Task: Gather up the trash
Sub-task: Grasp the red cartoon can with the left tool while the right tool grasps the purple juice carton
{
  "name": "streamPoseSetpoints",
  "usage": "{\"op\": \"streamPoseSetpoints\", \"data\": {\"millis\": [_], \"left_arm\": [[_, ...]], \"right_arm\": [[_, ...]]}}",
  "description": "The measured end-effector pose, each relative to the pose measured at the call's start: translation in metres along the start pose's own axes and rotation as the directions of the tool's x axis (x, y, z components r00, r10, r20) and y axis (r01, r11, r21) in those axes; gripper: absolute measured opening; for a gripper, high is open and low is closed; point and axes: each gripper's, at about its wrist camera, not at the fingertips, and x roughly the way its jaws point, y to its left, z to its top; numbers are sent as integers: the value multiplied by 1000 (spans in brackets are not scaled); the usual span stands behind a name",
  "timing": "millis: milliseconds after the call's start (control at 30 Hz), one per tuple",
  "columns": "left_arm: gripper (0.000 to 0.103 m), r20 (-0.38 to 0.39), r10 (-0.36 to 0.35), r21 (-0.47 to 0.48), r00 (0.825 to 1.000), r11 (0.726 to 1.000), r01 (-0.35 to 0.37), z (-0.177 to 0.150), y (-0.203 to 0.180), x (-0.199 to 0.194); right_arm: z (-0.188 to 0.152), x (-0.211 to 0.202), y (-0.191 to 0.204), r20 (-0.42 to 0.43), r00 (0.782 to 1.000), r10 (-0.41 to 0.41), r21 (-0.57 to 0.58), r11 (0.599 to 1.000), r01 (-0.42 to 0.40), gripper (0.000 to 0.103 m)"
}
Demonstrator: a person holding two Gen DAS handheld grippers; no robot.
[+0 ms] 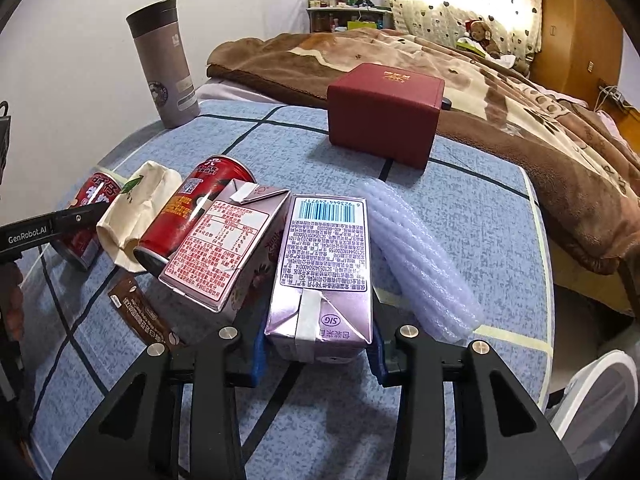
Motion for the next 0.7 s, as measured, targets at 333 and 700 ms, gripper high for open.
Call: {"op": "streamPoseSetpoints", "data": {"millis": [333,700], "left_arm": [[57,6,-24,32,1000,999,24,-6,-12,-12],[56,21,-59,72,998,996,57,-14,-30,-33]], "right_arm": [[-1,-3,-3,8,1000,0,32,999,-1,40],[-5,-17,-3,35,999,2,54,999,-4,39]]}}
